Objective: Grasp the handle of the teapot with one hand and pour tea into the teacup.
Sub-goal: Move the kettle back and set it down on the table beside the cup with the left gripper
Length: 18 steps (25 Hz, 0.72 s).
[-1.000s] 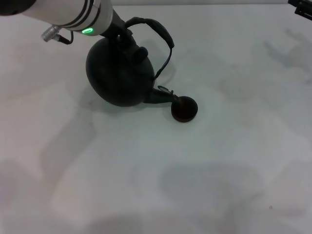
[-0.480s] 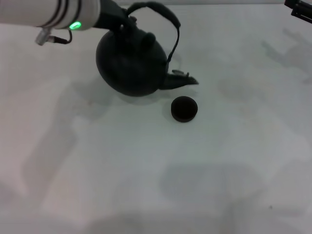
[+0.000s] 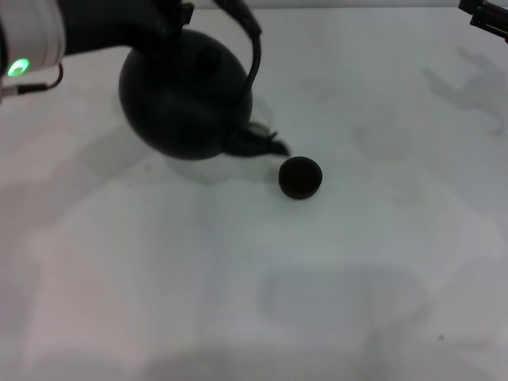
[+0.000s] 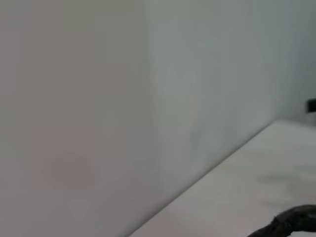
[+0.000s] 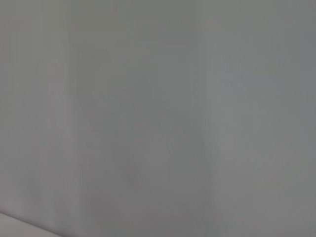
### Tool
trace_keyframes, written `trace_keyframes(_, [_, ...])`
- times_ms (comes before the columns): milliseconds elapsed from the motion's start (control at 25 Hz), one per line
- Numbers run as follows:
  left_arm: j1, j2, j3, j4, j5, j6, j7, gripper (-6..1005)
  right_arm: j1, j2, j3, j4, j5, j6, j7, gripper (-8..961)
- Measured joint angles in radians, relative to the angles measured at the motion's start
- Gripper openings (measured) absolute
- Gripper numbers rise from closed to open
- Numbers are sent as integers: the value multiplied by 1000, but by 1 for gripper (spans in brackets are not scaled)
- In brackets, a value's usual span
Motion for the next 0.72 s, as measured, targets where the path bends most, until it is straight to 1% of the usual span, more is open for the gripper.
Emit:
trace_keyframes(80, [31, -1, -26, -66, -156, 3, 165, 144, -5, -1, -1, -3, -1, 7, 13, 876])
trace_keyframes(280, [65, -2, -85, -271, -468, 8, 479, 144, -15, -6, -1, -5, -3, 40, 43, 876])
trace_keyframes(440, [66, -2, -110, -412, -607, 25, 647, 146, -24, -8, -1, 2, -6, 44, 46, 876])
trace_keyframes(560, [60, -1, -126, -498, -674, 31, 751, 145, -32, -5, -1, 4, -12, 46, 39, 876])
trace_keyframes(720, [53, -2, -131, -575, -750, 31, 847, 143, -34, -3, -2, 6, -22, 57, 34, 876])
